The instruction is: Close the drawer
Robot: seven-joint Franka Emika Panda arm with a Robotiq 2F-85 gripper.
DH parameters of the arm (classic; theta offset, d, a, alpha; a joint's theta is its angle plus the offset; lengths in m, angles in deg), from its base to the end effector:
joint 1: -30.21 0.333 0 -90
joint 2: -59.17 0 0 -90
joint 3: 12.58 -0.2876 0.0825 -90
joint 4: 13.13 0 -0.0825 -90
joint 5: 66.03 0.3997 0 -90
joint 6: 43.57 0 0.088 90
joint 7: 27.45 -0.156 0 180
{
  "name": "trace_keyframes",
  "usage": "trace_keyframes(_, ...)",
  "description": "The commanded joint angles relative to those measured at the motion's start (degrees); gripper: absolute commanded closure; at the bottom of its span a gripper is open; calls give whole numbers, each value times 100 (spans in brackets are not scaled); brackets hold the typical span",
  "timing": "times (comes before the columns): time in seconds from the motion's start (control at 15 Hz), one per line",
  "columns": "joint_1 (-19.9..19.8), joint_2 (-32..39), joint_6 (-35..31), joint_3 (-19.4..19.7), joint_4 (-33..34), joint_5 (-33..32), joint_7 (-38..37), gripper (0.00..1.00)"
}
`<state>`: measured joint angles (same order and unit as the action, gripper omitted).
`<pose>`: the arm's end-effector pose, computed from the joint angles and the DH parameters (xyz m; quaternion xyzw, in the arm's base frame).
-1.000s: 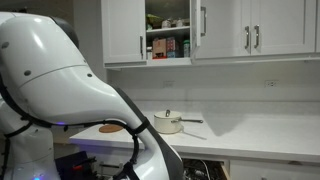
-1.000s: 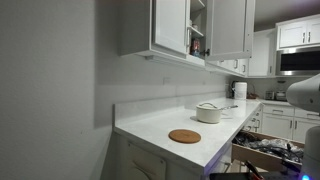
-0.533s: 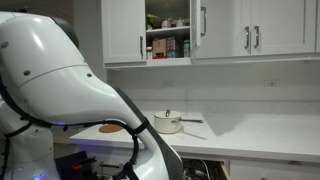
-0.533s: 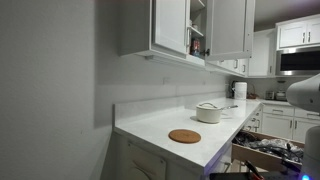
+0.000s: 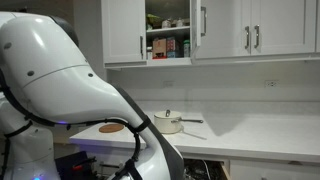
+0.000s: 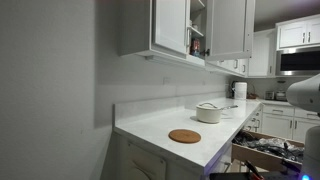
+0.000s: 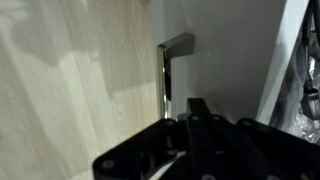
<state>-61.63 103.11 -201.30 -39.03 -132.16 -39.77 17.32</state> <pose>0.2593 -0.4898 0.0040 -0.8731 0.4249 -0.1726 0.1654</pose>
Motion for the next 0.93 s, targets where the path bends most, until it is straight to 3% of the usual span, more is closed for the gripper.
trace_keyframes(0.0,-81,-187,75,-547,-522,301,131,100)
trace_keyframes(0.47,-215,-204,-36,-1486,-1227,481,364,100)
trace_keyframes(0.87,-204,-79,-107,-2018,-1610,322,368,100)
